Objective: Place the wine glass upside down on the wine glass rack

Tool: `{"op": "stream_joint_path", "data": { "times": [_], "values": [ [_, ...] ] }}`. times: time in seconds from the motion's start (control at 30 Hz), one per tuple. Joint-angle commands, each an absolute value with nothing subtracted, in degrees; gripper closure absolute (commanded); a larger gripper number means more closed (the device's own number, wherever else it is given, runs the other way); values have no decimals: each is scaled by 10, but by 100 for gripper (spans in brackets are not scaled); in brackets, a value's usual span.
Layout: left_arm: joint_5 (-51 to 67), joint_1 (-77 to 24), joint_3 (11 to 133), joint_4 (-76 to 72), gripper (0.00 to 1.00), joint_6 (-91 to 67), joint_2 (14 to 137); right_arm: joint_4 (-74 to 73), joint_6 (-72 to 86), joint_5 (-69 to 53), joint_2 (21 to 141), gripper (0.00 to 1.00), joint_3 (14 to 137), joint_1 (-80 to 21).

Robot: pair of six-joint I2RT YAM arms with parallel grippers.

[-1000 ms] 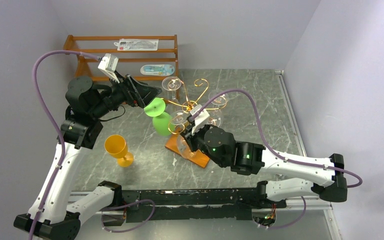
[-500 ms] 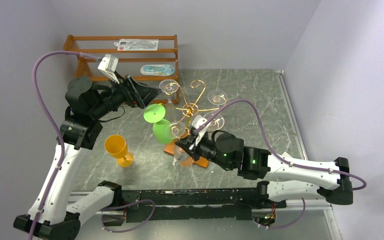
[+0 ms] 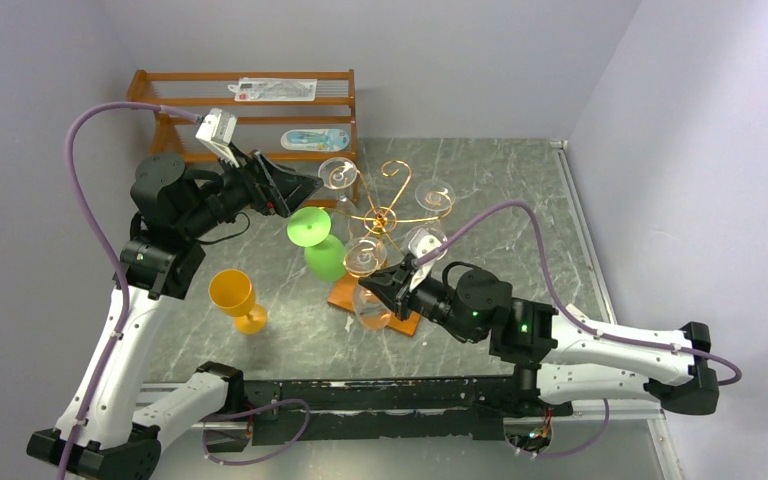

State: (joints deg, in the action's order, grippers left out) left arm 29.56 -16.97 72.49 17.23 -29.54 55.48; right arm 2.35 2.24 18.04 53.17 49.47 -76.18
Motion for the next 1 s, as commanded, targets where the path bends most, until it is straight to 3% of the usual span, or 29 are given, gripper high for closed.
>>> {"op": "stream_joint_path", "data": {
  "times": [0.0, 0.37, 0.47, 0.67, 0.97],
  "values": [
    [283, -168, 739, 188, 8, -291, 548, 48, 35, 217, 519, 100, 493, -763],
    [178, -168, 748, 267, 8, -251, 530, 22, 63, 252, 536, 94, 490, -762],
    [143, -168, 766, 307, 8, -222, 528, 18, 68, 255, 529, 87, 487, -763],
    [90, -168, 814, 393, 6, -174, 521, 22, 67, 231, 500, 64, 471, -763],
    [1, -167, 809, 538, 7, -167, 503, -36, 61, 148, 428, 51, 480, -763]
  ]
}}
